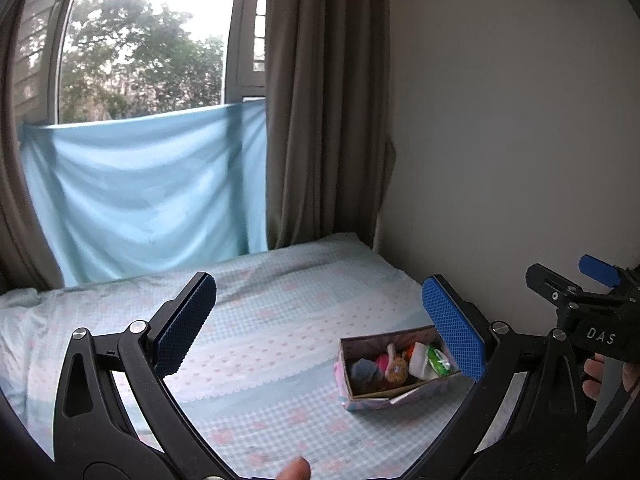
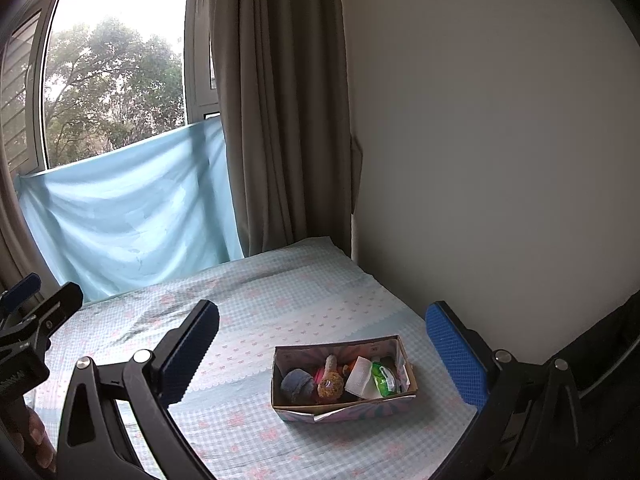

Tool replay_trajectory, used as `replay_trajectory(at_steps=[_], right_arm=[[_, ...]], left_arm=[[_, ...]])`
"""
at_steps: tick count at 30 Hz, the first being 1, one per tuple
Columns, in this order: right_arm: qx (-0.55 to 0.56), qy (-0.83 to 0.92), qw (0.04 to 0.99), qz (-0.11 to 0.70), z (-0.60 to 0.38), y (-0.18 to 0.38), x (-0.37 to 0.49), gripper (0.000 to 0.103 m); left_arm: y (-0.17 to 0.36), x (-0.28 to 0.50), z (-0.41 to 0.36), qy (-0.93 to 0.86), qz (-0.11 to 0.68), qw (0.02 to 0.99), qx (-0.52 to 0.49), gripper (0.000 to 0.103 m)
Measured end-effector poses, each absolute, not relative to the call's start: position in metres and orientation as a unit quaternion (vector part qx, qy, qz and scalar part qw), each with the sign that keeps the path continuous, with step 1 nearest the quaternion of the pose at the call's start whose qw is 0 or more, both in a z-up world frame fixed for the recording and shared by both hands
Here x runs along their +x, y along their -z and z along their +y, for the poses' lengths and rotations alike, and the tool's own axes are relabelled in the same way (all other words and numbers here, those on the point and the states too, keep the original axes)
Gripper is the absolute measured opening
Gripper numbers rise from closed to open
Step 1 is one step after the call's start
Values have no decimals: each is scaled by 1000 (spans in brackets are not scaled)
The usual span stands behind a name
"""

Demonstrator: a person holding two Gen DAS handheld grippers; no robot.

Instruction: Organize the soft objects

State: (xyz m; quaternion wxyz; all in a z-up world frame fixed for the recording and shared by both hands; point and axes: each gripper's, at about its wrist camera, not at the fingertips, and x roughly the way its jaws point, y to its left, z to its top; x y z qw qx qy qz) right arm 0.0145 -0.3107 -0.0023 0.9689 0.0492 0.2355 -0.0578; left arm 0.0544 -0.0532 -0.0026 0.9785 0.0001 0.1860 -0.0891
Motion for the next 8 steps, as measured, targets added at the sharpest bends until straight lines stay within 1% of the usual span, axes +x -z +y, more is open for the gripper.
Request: replay_trajectory(at_steps=[8], right_arm=[[55,53,966,245,-310,6,23,103]], left_arm=[[12,64,-50,78,197,977,-10,103]])
